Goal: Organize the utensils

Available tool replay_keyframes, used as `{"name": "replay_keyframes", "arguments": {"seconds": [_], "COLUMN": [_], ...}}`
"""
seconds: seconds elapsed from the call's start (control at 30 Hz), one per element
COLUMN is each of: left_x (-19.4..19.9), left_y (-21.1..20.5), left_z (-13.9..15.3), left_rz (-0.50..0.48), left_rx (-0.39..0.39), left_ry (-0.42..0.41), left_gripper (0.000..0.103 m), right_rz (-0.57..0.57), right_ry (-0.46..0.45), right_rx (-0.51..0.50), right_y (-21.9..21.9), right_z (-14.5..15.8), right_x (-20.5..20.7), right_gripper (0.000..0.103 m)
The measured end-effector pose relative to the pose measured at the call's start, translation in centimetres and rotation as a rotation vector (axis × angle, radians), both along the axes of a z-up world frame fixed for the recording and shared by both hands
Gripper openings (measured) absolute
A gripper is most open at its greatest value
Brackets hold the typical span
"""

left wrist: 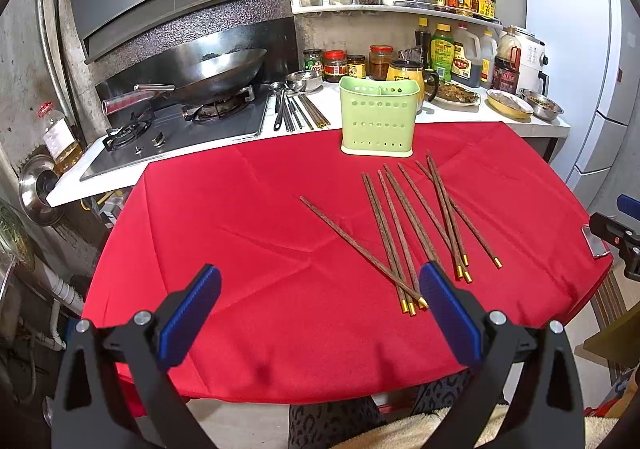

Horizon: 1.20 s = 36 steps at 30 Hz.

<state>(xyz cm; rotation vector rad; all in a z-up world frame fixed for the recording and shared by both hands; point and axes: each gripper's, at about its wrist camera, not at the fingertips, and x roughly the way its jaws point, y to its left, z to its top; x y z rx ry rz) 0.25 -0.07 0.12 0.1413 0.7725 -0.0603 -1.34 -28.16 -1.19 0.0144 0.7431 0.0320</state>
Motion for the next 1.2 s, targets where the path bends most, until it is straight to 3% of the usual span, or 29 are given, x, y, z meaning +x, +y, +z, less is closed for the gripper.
{"name": "replay_keyframes", "arguments": {"seconds": [1.2], "left_x": [0.10], "left_y": [0.08], "left_z": [0.26], "left_rz": [0.002], "left_rx": [0.000], "left_ry": [-0.005], "left_gripper": [0.097], "right_rz": [-0.002], "right_ry": [-0.001], "right_rx": [-0.003], "right_y": [0.05], "right_z": [0.37], "right_x": [-0.01], "right_gripper": [0.097]}}
